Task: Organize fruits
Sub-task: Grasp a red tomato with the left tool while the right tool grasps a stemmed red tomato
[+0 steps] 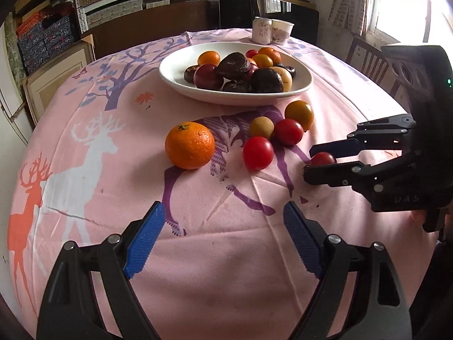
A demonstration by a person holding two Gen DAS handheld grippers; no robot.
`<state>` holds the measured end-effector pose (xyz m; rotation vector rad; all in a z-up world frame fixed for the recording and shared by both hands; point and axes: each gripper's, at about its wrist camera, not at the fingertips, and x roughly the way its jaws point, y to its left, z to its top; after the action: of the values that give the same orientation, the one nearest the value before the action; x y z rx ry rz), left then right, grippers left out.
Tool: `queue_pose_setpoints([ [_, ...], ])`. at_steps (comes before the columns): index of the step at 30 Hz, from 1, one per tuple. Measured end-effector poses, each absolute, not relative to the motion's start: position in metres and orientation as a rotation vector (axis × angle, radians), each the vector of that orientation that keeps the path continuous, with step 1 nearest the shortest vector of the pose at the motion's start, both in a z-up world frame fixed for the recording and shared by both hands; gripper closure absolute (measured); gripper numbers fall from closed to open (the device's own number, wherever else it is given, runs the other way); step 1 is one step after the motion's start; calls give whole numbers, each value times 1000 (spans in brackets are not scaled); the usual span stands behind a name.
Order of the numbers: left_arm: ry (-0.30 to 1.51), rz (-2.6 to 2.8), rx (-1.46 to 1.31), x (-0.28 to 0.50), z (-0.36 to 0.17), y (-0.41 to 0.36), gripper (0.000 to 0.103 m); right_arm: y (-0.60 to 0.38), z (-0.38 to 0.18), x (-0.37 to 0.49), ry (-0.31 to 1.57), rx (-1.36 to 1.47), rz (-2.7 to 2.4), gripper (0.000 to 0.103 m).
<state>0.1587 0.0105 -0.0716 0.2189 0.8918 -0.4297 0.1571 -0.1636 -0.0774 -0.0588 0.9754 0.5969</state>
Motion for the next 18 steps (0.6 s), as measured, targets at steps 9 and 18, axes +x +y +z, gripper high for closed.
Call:
queue_pose_setpoints([
  [9,857,-465,278,176,-66,-42,20,-212,-54,130,917,-13,569,69],
  [18,871,-443,321,201,-82,-62,63,-275,-59,108,919,115,514,69],
])
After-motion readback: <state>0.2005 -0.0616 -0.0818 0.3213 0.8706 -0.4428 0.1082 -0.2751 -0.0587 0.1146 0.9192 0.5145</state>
